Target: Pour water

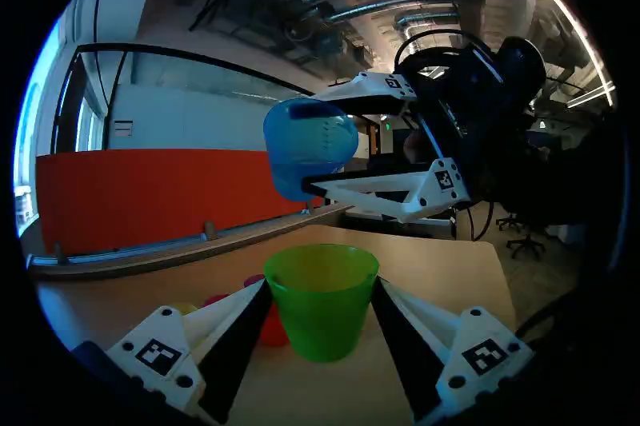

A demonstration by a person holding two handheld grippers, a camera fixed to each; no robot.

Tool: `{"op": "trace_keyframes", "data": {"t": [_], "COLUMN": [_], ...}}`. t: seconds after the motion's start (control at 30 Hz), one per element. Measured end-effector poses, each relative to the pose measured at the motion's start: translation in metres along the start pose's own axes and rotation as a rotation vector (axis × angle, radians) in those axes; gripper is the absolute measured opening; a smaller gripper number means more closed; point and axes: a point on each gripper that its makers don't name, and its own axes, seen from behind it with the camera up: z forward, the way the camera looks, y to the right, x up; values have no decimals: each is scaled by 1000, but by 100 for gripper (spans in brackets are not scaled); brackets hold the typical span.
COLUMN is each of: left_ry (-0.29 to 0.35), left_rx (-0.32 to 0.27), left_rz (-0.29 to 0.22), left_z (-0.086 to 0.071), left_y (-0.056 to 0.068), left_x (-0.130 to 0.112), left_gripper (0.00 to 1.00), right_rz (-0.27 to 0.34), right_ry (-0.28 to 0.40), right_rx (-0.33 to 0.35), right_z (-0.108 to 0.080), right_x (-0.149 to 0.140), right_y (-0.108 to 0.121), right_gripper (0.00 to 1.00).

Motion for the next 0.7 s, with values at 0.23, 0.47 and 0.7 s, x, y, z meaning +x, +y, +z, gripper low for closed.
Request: {"op": "trace_keyframes", "data": {"t": [0.23, 0.47, 0.7], "left_ry": [0, 0, -3], "left_rx": [-5, -7, -13], "left_rz": [-1, -2, 1], "left_z": [2, 2, 0], "left_y": [1, 2, 3], "left_x": [0, -1, -1], "left_gripper": [85, 85, 85], "right_rz": [-41, -68, -96], "right_ry": [-2, -3, -1], "right_rx": [-7, -15, -22], "right_z": [-1, -1, -1], "right_x": [1, 1, 2], "right_y": [2, 4, 5], "right_gripper": [92, 91, 91]}}
